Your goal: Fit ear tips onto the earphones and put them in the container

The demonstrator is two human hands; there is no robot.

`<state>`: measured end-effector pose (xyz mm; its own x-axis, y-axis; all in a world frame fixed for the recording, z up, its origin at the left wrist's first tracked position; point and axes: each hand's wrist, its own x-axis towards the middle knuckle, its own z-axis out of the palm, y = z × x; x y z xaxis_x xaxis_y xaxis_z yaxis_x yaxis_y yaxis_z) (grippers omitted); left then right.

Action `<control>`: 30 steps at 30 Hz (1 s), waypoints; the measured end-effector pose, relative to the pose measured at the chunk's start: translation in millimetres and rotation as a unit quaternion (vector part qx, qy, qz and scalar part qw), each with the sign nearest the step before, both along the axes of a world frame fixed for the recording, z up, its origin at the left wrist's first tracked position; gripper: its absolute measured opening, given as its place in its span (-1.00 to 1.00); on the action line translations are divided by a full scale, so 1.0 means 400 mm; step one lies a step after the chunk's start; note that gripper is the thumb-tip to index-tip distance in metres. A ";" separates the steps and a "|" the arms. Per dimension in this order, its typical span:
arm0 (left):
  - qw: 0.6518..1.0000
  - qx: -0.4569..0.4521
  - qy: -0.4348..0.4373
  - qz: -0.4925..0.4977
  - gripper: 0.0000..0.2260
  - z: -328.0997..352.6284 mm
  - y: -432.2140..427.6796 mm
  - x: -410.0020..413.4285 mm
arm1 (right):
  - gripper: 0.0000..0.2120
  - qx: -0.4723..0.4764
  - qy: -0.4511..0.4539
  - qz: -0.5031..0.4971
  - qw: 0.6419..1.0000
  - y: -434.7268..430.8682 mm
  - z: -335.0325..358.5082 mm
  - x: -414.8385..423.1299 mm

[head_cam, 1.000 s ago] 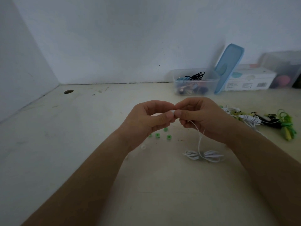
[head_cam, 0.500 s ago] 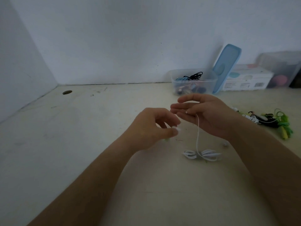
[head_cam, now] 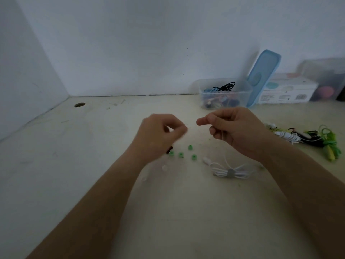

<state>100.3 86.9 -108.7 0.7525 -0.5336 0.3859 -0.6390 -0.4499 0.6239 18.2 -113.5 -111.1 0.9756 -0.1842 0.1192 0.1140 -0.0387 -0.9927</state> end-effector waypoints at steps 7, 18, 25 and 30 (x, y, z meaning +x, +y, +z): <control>0.990 0.036 0.030 0.132 -0.91 -0.057 0.031 0.082 | -0.76 0.052 0.042 -0.008 0.998 0.011 -0.003 0.013; 0.984 0.123 0.065 0.114 -0.93 -0.050 0.034 0.078 | -0.61 0.012 0.011 0.014 1.000 0.001 -0.016 0.011; 0.987 0.096 0.053 0.116 -0.89 -0.043 0.032 0.069 | -0.74 0.060 -0.003 -0.006 0.998 -0.002 -0.022 0.011; 0.993 -0.006 0.038 0.112 -0.94 -0.024 0.026 0.057 | -0.77 0.004 0.011 -0.010 1.000 -0.003 -0.006 -0.001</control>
